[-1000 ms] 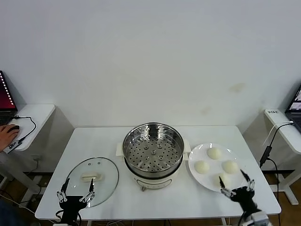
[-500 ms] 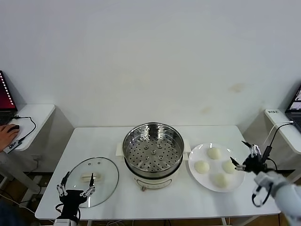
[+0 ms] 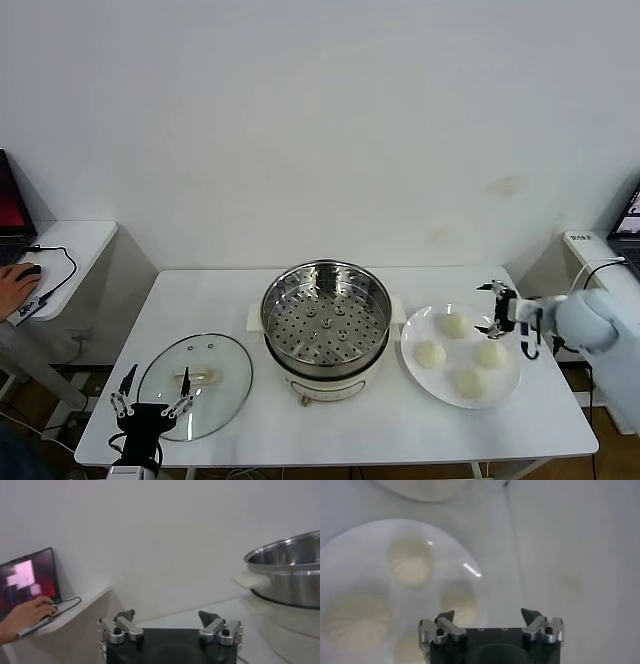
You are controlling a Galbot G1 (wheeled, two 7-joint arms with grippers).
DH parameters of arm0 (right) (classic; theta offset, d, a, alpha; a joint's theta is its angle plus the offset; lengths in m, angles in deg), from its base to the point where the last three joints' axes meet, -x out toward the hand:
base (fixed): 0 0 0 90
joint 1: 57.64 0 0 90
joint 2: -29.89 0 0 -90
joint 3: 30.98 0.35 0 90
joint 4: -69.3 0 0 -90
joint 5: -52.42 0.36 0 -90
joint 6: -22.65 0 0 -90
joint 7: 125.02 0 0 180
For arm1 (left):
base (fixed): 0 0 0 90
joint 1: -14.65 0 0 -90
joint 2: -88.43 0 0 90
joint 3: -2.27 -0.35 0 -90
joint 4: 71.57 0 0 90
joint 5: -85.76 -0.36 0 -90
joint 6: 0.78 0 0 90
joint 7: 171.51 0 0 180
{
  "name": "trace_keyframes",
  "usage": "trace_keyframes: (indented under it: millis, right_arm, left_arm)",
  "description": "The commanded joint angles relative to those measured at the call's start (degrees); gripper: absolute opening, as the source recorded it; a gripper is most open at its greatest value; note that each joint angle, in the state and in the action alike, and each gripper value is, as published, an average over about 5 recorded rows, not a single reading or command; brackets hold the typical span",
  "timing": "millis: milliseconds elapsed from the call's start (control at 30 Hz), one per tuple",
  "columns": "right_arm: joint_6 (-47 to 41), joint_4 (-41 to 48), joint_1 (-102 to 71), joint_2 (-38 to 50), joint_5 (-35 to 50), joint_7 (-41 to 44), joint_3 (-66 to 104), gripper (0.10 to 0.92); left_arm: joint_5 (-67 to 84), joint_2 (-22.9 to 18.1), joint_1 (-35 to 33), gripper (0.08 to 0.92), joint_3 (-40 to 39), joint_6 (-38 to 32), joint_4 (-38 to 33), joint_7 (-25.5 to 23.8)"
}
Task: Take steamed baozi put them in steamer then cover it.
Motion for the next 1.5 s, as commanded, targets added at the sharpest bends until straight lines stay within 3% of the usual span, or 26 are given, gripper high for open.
trace_keyframes:
  millis: [33,767,1500]
  right_arm:
    - [0.03,15.43,24.19,-4.02,-1.71,16.46,-26.00,0.823]
    - [0.88,31.90,25.24,-18.19,-6.83,9.93,-27.42,0.818]
    - [0.85,32.10,23.95,-19.06,-6.53,9.29,-26.35,0.620]
  left_arm:
    - [-0.35,0.06,-0.05,0.823,0.87,-0.15,-0.29,-0.01]
    - [-0.15,0.11,-0.74,0.823,4.33,-0.35,-1.19,0.11]
    - [-0.29,0.03,-0.89,0.823,4.47,-0.43,-1.47,0.33]
